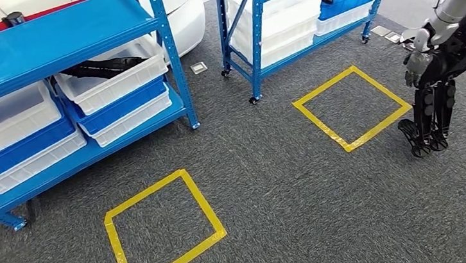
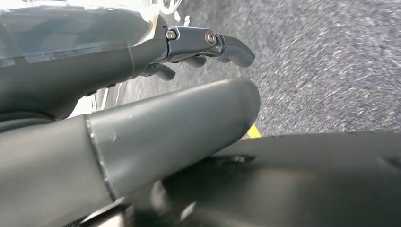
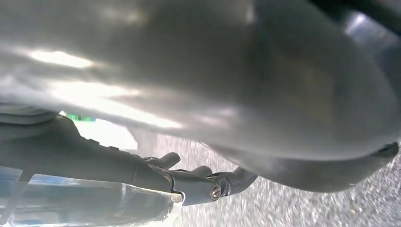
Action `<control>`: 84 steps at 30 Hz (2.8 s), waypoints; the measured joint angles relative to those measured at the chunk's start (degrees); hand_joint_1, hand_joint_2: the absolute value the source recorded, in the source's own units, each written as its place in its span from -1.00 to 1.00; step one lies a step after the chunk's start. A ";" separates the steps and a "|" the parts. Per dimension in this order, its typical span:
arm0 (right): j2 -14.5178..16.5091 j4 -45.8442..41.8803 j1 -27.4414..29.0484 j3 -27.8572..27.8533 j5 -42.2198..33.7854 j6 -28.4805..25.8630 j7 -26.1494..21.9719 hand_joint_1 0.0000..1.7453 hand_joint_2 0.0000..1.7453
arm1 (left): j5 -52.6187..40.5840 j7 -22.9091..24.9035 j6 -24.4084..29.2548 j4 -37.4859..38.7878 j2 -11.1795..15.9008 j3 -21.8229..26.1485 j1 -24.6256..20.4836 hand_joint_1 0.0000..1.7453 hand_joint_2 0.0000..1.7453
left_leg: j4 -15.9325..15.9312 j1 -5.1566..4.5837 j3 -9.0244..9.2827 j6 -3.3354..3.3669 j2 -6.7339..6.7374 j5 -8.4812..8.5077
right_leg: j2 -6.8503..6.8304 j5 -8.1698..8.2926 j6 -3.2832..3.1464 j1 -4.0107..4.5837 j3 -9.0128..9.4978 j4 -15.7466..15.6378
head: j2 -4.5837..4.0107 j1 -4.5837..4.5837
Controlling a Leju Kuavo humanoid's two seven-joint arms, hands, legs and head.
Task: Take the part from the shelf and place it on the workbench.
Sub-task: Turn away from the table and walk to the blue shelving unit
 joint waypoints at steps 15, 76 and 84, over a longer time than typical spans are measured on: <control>-0.63 -0.09 -0.59 1.42 1.63 0.76 -0.83 -1.00 -1.00 | 1.42 -2.79 0.32 -0.37 -0.52 1.08 -0.45 -1.00 -1.00 | -15.03 0.20 7.53 3.11 -0.93 7.18 | 1.12 -8.52 1.56 0.51 -5.75 16.07 | 0.00 1.12; -2.11 0.26 -0.34 4.35 5.98 1.45 -7.34 -1.00 -1.00 | 6.86 -16.11 2.47 -0.52 -1.38 2.65 -0.72 -1.00 -1.00 | -15.63 0.07 9.75 3.87 0.62 5.50 | 1.48 -4.58 2.06 1.17 -4.28 12.06 | 0.00 0.89; -2.34 0.34 -0.46 4.33 4.83 1.44 -7.64 -1.00 -1.00 | 7.50 -17.67 0.99 -0.49 -1.29 2.70 -0.61 -1.00 -1.00 | -15.61 0.25 13.96 2.22 -0.11 1.11 | 1.07 2.32 3.48 0.62 -5.90 2.66 | 0.00 1.36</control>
